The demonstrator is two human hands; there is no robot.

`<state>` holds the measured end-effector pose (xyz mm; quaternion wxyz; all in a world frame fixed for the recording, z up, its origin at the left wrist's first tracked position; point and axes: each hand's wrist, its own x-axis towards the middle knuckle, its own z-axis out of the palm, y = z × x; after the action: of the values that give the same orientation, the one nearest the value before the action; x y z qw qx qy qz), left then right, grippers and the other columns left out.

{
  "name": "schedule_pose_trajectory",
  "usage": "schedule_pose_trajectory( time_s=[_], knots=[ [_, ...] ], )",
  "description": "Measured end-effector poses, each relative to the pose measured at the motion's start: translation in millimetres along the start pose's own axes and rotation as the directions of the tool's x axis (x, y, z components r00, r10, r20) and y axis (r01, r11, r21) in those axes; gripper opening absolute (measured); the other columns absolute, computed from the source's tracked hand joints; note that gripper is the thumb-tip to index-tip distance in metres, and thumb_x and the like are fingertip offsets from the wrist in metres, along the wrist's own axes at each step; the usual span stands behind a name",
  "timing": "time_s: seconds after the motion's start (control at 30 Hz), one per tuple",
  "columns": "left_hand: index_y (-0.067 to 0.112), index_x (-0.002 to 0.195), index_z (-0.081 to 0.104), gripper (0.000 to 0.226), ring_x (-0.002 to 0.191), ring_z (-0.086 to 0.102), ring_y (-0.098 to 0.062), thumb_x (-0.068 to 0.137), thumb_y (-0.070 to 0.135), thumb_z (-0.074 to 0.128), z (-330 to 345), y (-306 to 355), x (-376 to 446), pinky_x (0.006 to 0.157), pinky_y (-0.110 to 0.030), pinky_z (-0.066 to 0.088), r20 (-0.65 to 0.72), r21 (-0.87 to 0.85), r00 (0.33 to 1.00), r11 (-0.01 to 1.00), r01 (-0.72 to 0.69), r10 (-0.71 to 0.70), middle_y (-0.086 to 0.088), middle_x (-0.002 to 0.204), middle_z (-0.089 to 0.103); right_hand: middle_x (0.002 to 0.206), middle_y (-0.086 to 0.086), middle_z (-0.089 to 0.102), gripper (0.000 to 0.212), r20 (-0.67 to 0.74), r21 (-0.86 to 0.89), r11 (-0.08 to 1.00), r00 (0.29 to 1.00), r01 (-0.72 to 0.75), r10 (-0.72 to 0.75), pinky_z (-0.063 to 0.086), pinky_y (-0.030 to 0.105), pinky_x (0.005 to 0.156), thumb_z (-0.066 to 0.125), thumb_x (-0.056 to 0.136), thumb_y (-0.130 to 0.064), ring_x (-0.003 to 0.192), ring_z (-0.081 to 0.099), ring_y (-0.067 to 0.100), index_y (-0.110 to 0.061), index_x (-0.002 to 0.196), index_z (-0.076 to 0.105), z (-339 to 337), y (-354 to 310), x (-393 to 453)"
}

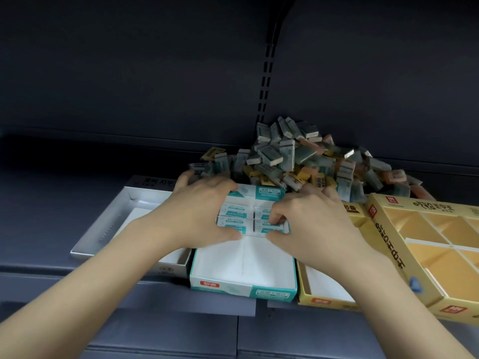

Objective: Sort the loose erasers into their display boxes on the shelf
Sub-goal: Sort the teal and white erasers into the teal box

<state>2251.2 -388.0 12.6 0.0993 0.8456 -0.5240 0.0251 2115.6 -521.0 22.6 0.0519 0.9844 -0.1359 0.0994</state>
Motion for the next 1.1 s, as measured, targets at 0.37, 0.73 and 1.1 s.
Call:
schedule_pose_trajectory(
  time_s=[0.37,0.73,1.1],
  knots=[
    [0.027,0.101,0.033,0.059,0.096,0.046,-0.011,0.067,0.062,0.066,-1.9,6.4,4.7,0.088,-0.031,0.020,-0.026,0.101,0.998,0.993,0.064,-0.061,0.014,0.101,0.046,0.111,-0.011,0.061,0.021,0.017,-0.006,0.999,0.999,-0.038,0.038,0.026,0.038,0.094,0.057,0.085,-0.047,0.113,0.041,0.019,-0.033,0.099,0.061,-1.4,2.5,2.0],
    [0.026,0.147,0.016,0.068,0.136,0.028,-0.014,0.091,0.054,0.042,-32.5,6.1,27.5,0.105,-0.029,0.023,-0.043,0.051,0.999,0.998,-0.026,0.028,0.007,0.151,0.027,0.106,0.002,0.067,0.036,-0.279,0.033,0.989,0.952,0.143,-0.128,0.048,0.035,0.074,0.039,0.087,-0.033,0.094,0.062,0.027,-0.019,0.100,0.069,5.5,25.8,1.3],
    [0.023,0.147,-0.013,0.065,0.142,-0.010,-0.006,0.100,0.030,0.031,-20.8,9.2,100.8,0.111,-0.040,-0.016,0.084,0.489,0.976,0.845,-0.217,0.202,0.007,0.157,-0.010,0.122,0.005,0.063,0.053,-0.294,-0.122,0.987,0.947,0.101,-0.133,0.046,0.047,0.093,0.036,0.074,-0.008,0.116,0.056,0.031,-0.023,0.113,0.067,4.7,82.7,0.1]
  ],
)
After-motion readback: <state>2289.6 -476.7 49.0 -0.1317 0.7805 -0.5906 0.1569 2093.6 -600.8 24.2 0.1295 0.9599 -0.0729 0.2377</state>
